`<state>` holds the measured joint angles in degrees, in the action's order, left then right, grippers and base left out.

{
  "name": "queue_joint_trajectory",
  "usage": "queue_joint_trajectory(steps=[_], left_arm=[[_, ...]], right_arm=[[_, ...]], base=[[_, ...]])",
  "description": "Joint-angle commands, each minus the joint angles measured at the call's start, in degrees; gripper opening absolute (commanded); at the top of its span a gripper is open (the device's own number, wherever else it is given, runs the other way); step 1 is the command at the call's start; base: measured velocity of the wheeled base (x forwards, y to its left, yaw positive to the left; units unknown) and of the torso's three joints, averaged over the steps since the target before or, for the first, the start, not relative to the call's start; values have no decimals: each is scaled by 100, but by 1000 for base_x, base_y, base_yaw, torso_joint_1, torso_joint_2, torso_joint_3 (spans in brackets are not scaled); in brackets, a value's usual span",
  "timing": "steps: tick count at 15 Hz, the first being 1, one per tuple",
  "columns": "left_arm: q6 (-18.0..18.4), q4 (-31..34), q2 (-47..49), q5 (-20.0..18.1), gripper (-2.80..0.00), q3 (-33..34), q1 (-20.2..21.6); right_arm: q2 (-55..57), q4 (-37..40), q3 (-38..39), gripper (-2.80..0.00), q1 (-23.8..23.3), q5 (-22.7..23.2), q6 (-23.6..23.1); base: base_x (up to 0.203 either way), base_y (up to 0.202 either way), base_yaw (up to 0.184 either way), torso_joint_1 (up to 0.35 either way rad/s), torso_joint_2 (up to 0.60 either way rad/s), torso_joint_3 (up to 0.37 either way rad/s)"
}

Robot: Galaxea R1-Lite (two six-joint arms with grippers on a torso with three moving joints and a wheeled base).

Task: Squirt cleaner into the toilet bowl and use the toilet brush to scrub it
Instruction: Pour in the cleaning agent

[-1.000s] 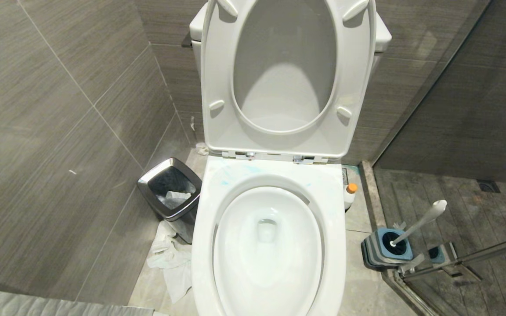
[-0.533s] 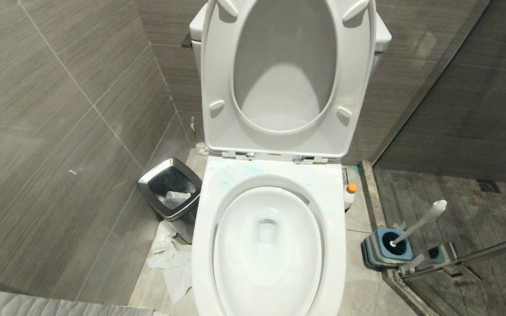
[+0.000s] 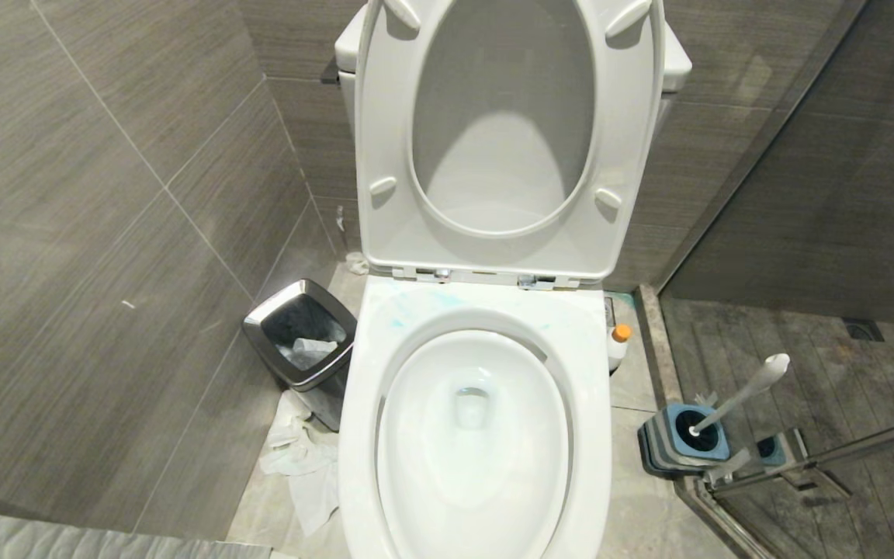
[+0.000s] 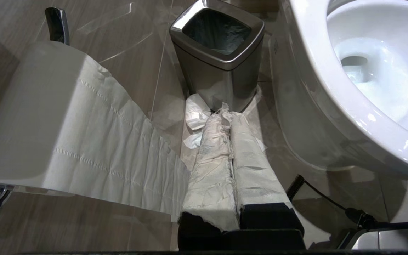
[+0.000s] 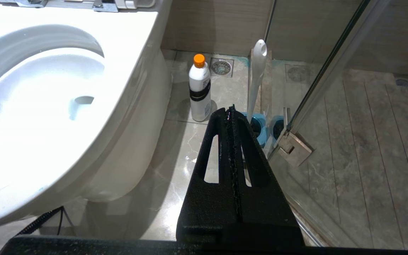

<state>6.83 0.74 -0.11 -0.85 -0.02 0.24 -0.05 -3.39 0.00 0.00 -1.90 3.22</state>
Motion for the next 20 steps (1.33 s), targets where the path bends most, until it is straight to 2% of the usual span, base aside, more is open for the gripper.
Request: queue_joint_trajectory(steps=[1,3,6,20], left_arm=[[-35,-17,11,-4,-280,-5,2],[-158,-42,11,39,-280,11,2],[-641,-54,11,64,-280,11,2],[-648,-66,11,68,-280,11,9]], right_arm=[[5,-4,141,-280,0,-3,3],[5,-4,141,-280,0,-3,3],[5,-4,141,-280,0,-3,3],[5,-4,141,-280,0,-3,3]], base=[[0,0,0,0,0,0],[0,0,0,0,0,0],[0,0,0,0,0,0],[0,0,0,0,0,0]])
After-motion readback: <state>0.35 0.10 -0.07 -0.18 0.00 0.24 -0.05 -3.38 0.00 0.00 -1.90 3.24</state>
